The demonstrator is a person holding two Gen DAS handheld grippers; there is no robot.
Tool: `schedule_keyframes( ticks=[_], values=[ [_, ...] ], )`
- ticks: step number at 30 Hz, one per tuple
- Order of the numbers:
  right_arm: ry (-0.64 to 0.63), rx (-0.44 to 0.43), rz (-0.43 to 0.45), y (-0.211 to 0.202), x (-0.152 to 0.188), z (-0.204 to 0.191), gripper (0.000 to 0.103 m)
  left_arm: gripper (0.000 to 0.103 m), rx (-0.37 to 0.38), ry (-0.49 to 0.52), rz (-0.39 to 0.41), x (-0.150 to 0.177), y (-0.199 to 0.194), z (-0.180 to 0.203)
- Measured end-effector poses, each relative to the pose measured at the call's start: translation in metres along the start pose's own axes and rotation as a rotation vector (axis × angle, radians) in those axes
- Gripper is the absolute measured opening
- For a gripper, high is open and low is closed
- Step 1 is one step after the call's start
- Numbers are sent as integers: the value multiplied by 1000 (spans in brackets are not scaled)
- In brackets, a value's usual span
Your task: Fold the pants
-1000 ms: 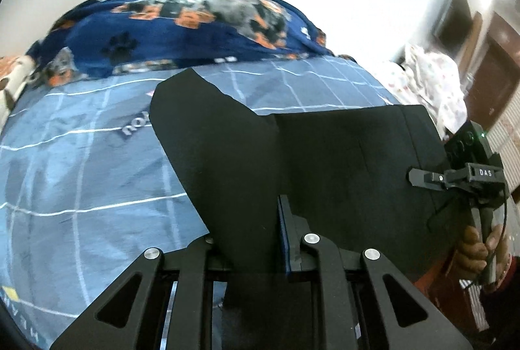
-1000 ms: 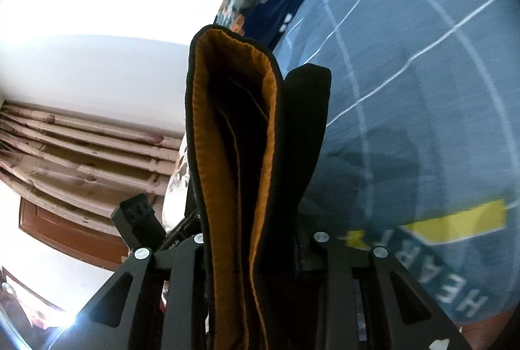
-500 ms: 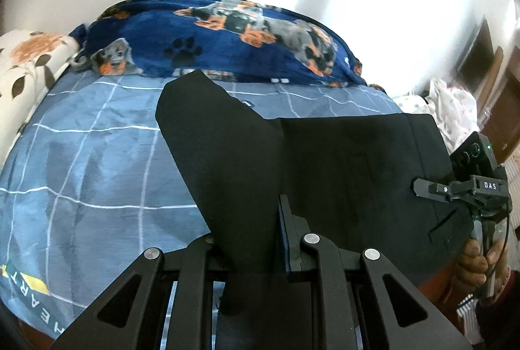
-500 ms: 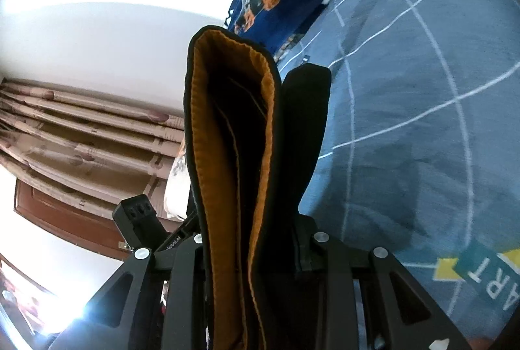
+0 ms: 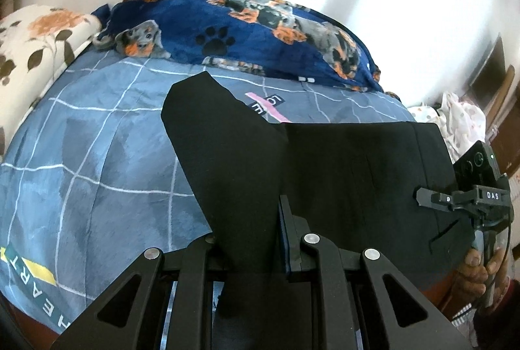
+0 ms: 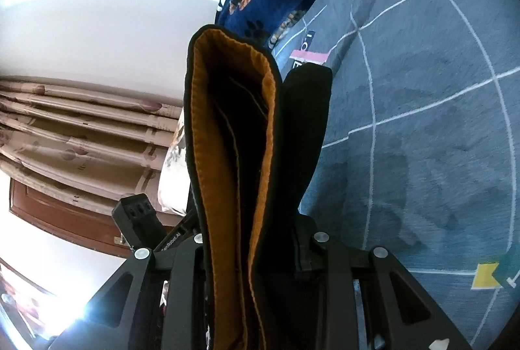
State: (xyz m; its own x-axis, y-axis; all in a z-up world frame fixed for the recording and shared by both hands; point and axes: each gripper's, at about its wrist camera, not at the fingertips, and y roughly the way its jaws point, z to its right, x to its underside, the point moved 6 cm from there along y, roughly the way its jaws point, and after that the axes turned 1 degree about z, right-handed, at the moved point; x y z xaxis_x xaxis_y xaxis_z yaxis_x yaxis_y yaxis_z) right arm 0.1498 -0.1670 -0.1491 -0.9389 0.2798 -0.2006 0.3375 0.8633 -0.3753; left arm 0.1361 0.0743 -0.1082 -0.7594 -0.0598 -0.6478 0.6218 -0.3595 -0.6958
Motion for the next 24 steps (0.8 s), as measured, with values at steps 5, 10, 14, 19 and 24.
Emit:
schedule_keyframes(
  ticks=[5,10,14,19,24],
  values=[
    [2,1,-11,9,3,-4,26,18,-6,-42,-1,0,-1,-14],
    [11,-6,-26,19,6,-5,26,18,-25,-76,7,-2,-5,-26],
    [10,-13,-45,30,6,-8,26,18,-38,-100,16,-8,-11,-38],
    [0,-35,-58,44,-1,-17,26,18,-74,-96,41,-21,-20,-49],
    [-10,-55,-66,61,-12,-24,26,18,-107,-91,58,-36,-24,-61]
  ],
)
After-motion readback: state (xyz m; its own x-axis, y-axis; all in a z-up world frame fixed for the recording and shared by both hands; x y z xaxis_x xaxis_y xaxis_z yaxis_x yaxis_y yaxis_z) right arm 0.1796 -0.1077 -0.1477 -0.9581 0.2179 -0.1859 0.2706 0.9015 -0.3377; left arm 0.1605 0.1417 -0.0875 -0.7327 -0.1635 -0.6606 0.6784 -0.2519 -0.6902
